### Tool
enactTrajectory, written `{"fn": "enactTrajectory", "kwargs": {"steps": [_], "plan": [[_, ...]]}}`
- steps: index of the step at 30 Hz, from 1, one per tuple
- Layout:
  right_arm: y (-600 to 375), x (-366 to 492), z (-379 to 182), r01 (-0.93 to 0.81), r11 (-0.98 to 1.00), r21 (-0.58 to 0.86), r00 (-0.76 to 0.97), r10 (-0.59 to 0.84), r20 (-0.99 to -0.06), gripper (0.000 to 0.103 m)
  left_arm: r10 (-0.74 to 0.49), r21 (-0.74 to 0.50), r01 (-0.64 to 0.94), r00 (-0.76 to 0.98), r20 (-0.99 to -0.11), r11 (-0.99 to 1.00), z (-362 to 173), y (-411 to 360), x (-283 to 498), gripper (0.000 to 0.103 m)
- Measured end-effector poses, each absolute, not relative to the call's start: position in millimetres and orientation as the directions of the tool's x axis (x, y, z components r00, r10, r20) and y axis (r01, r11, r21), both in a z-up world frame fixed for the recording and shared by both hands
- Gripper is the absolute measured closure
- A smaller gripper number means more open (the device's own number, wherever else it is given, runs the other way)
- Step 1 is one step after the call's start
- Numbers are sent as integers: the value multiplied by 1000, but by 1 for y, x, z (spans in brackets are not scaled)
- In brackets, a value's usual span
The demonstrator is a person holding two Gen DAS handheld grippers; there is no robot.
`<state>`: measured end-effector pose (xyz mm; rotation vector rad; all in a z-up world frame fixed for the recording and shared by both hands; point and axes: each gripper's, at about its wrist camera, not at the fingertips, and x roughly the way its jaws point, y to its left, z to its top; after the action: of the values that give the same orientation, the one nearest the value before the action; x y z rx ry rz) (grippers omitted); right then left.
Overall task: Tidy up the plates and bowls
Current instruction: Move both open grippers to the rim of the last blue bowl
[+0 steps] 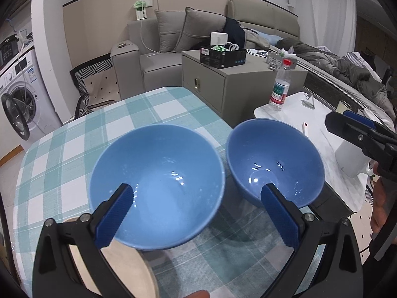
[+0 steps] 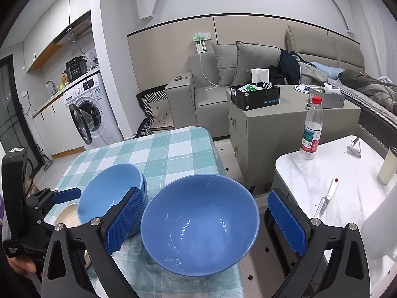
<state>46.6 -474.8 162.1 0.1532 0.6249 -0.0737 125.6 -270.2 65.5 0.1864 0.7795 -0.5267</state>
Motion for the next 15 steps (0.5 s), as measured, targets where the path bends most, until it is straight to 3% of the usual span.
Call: {"fn": "enactTrajectory", "kwargs": {"steps": [8,15], "plan": [[-490,50,153,165,979,118,787,-58,-614,1,-424,-36,572,562,-711,819,64,-293,114,3],[-504,50,149,190,972,136,782,-67,-620,1,-472,-59,628,517,-714,776,62,-306,104,27]]}}
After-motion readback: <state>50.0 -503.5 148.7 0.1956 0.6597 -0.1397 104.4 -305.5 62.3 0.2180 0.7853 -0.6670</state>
